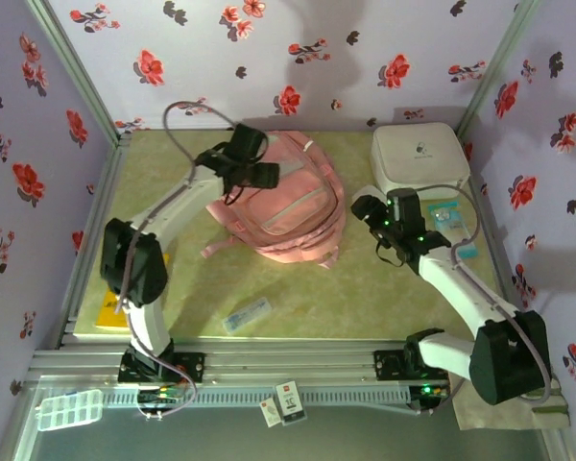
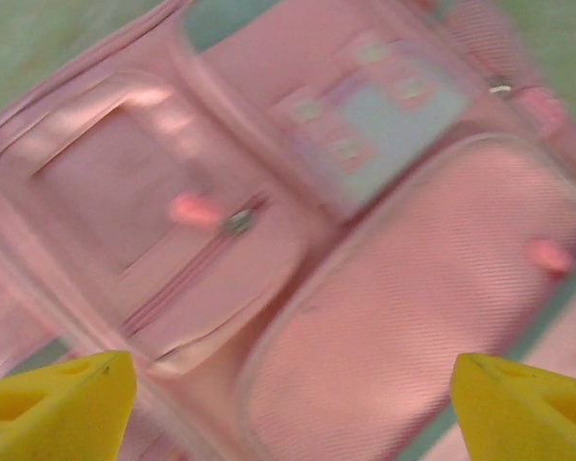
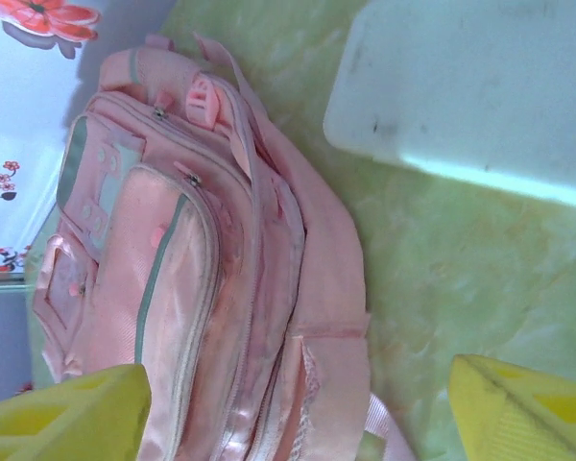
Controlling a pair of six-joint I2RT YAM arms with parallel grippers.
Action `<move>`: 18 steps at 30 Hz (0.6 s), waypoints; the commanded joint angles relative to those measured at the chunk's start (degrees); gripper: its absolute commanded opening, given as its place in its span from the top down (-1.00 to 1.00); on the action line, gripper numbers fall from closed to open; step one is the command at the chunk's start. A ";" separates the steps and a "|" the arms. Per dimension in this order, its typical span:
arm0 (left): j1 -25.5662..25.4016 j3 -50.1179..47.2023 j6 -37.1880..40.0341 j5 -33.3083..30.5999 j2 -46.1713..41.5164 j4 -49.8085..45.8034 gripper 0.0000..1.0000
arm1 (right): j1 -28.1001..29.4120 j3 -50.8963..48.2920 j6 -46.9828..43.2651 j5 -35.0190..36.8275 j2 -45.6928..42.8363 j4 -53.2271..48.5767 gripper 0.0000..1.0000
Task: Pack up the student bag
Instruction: Move the book to the middle-left of the table.
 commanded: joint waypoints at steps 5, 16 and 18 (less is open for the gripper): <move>14.78 -27.59 -18.07 -0.72 -18.12 9.10 -0.83 | 0.54 3.11 -8.30 0.76 0.33 -0.50 -0.68; 27.81 -54.03 -27.35 -8.92 -39.06 0.94 -0.99 | 5.04 7.68 -7.55 -1.16 7.99 1.74 -0.70; 29.58 -56.29 -28.40 -9.06 -40.48 0.19 -0.99 | 5.85 8.43 -7.18 -1.25 9.29 2.00 -0.69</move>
